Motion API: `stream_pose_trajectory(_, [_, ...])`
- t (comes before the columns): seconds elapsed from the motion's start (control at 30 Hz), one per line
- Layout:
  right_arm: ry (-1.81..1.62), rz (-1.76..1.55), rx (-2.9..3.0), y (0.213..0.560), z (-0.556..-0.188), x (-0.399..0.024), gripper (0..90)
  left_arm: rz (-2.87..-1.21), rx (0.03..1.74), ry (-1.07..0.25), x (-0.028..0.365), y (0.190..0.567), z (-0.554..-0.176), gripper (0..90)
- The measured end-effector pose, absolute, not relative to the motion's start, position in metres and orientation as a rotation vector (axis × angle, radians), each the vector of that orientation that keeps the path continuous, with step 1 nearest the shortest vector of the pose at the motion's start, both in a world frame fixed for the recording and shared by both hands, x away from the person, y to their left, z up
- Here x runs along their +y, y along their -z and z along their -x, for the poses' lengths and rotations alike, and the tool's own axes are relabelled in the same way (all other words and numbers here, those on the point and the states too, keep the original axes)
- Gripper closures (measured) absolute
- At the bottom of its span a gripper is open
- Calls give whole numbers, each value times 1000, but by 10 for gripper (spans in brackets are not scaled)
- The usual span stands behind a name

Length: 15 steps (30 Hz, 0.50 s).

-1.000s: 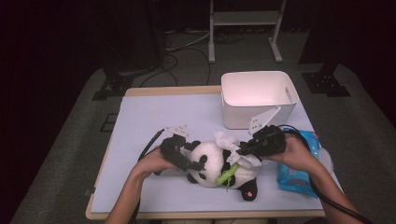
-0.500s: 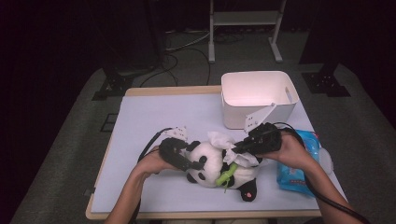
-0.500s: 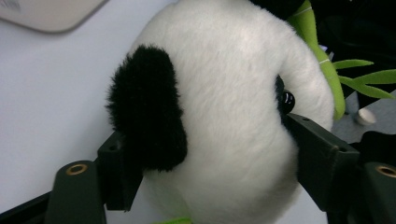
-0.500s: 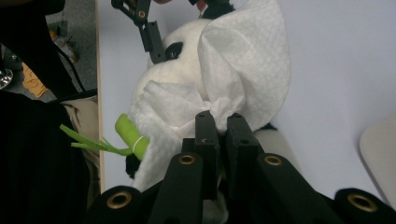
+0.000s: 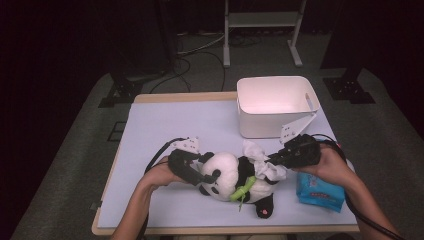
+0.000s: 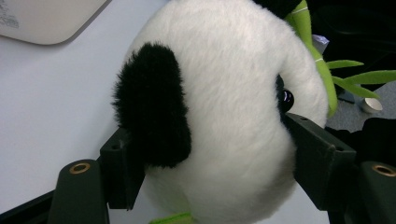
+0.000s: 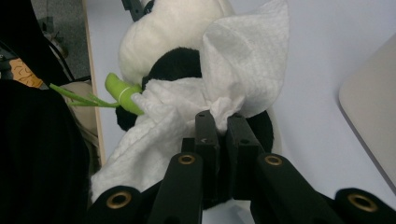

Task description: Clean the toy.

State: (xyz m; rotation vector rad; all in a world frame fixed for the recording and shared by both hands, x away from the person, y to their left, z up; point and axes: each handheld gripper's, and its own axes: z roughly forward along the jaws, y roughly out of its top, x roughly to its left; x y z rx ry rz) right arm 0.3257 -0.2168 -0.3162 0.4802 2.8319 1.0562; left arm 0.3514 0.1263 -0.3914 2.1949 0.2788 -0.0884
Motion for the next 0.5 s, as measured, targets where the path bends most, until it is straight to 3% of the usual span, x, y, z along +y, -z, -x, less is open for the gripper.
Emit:
stream_pose_trajectory(0.13, [-1058,-480,2833,316,-325,-221,842,-2199,284,110,126,391,-351,255])
stream_pose_trajectory(0.5, [-1097,-460,2872,327,-323,-216,844,-2223,355,180,121,391,-356,80])
